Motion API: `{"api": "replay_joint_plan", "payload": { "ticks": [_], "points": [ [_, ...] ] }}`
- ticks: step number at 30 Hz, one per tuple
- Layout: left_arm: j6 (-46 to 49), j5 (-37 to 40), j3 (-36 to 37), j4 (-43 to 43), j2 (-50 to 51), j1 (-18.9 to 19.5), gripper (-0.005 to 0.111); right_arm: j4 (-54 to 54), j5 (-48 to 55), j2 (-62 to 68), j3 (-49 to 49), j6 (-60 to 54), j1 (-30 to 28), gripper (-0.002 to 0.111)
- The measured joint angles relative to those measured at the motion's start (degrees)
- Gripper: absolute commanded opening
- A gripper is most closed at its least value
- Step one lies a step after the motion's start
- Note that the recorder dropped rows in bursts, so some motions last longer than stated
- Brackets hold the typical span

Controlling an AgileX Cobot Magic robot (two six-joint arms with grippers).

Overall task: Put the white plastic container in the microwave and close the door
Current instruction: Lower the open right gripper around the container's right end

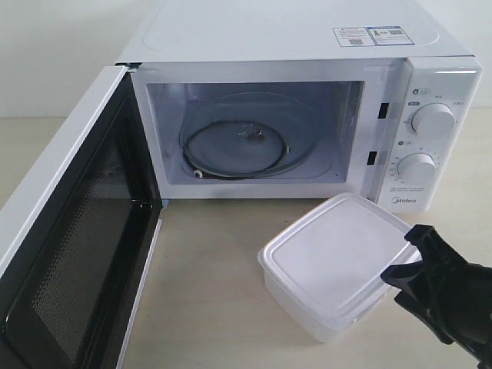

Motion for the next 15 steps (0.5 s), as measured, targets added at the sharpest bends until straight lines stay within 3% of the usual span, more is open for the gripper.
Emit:
{"api": "replay_joint_plan", "payload": {
  "ticks": [15],
  "points": [
    [0.0,0.0,0.0,0.0,0.0,0.0,0.004,-2.0,-3.2,3.7,0.0,3.5,0.0,0.034]
  ]
}}
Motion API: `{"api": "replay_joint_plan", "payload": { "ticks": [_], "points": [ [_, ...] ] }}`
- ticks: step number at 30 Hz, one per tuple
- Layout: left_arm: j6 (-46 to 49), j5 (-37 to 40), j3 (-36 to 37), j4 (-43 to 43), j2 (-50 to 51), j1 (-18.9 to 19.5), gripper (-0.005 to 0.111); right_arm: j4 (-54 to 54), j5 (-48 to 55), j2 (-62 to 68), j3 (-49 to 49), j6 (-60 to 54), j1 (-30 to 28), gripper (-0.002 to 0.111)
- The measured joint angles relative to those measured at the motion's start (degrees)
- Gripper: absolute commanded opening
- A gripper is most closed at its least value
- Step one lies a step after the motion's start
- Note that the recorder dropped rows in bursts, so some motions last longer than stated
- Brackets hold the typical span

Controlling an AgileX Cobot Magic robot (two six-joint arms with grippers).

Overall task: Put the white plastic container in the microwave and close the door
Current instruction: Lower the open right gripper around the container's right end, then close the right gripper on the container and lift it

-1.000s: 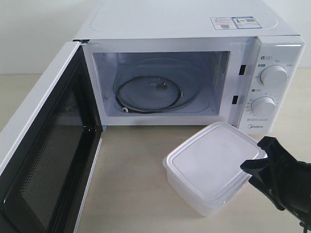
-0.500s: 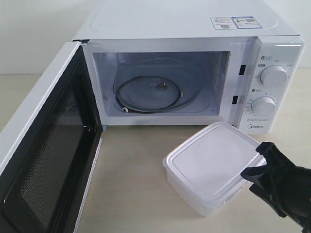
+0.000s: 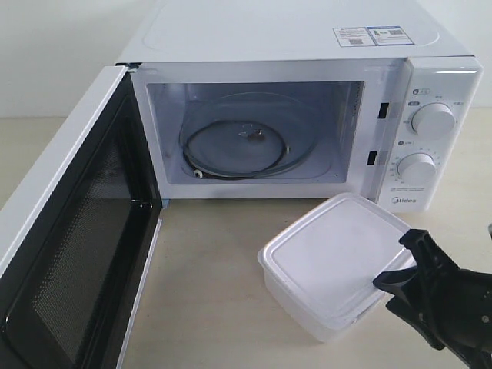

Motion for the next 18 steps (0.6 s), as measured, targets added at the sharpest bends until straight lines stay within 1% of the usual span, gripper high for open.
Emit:
{"api": "replay_joint_plan", "payload": {
  "ticks": [9,18],
  "points": [
    [0.0,0.0,0.0,0.0,0.0,0.0,0.004,0.4,-0.6,0.3,0.0,-1.0,0.0,0.034],
    [0.0,0.0,0.0,0.0,0.0,0.0,0.004,-0.9,0.6,0.3,-3.0,-0.4,0.0,0.034]
  ]
}}
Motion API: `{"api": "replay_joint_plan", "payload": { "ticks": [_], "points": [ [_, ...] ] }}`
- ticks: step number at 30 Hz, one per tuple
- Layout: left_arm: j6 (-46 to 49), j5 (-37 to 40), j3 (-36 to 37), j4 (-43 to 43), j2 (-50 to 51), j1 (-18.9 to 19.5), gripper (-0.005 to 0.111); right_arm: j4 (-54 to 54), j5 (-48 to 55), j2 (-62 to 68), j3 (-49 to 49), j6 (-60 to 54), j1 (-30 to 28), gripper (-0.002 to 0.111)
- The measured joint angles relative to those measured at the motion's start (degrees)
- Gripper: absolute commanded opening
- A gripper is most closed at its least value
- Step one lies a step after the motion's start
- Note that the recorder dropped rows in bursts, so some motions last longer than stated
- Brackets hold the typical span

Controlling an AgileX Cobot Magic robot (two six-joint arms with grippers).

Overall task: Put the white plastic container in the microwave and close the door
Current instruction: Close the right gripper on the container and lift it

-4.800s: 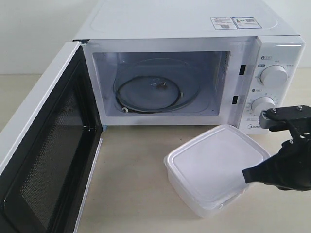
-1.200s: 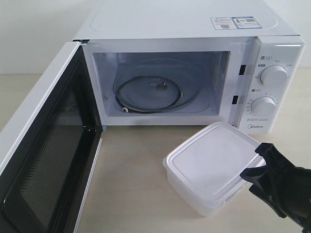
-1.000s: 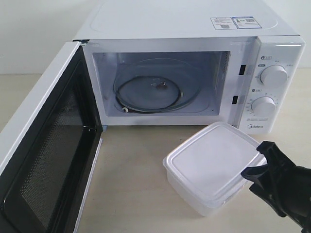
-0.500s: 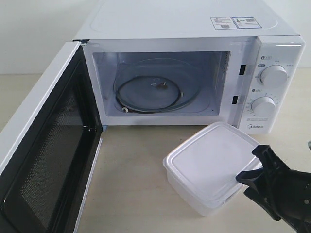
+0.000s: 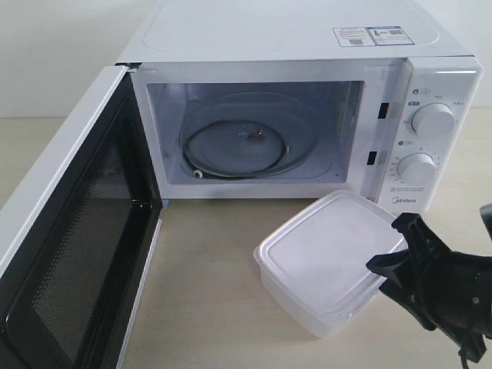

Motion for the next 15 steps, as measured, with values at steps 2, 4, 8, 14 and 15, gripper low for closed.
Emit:
{"api": "replay_joint_plan", "payload": {
  "ticks": [2,4,8,14,15],
  "points": [
    [0.0,0.0,0.0,0.0,0.0,0.0,0.004,-0.3,1.2,0.0,0.0,0.4,0.0,0.034],
    [0.0,0.0,0.0,0.0,0.0,0.0,0.004,-0.5,1.8,0.0,0.0,0.3,0.0,0.034],
    [0.0,0.0,0.0,0.0,0.0,0.0,0.004,-0.5,2.3,0.0,0.0,0.3,0.0,0.034],
    [0.0,0.0,0.0,0.0,0.0,0.0,0.004,-0.5,2.2,0.0,0.0,1.2,0.0,0.034],
    [0.0,0.0,0.0,0.0,0.0,0.0,0.004,-0.5,2.2,0.0,0.0,1.3,0.0,0.034]
  ]
}}
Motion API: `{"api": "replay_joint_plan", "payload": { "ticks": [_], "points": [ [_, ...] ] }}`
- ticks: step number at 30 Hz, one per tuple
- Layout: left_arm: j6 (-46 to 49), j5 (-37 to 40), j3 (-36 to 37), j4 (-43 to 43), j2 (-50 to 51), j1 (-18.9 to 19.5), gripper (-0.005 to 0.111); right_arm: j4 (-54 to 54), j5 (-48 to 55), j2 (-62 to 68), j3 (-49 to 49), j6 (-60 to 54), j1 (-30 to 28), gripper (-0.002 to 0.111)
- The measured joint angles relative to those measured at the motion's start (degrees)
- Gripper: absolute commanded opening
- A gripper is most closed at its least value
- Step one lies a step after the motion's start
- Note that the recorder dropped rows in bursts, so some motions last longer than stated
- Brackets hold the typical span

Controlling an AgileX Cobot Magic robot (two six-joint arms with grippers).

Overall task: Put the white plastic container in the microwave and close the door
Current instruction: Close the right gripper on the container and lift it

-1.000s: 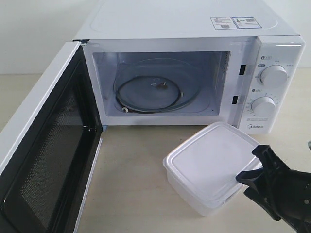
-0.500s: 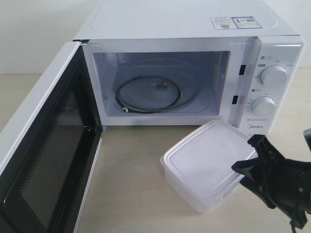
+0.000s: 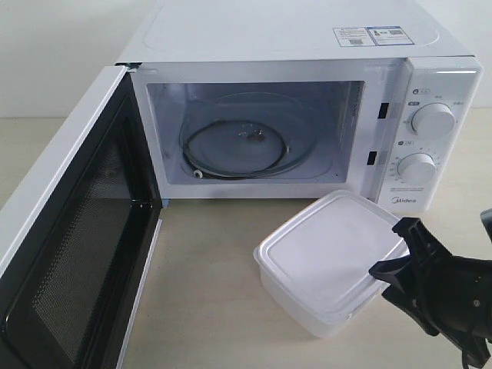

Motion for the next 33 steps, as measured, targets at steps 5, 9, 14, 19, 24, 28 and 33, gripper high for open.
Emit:
{"api": "replay_joint_plan", "payload": {
  "ticks": [5,9,14,19,24,28,33],
  "points": [
    [0.0,0.0,0.0,0.0,0.0,0.0,0.004,-0.1,0.0,0.0,0.0,0.5,0.0,0.034],
    [0.0,0.0,0.0,0.0,0.0,0.0,0.004,-0.1,0.0,0.0,-0.2,0.7,0.0,0.034],
    [0.0,0.0,0.0,0.0,0.0,0.0,0.004,0.4,0.0,0.0,-0.5,0.7,0.0,0.034],
    [0.0,0.0,0.0,0.0,0.0,0.0,0.004,0.4,0.1,0.3,-0.5,0.7,0.0,0.018],
    [0.0,0.0,0.0,0.0,0.0,0.0,0.004,0.9,-3.6,2.9,-0.5,0.7,0.0,0.000],
    [0.0,0.0,0.0,0.0,0.0,0.0,0.004,1.1,-5.5,4.0,-0.5,0.3,0.0,0.000],
    [0.0,0.0,0.0,0.0,0.0,0.0,0.004,0.0,-6.1,4.1,-0.5,-0.5,0.0,0.000]
  ]
}}
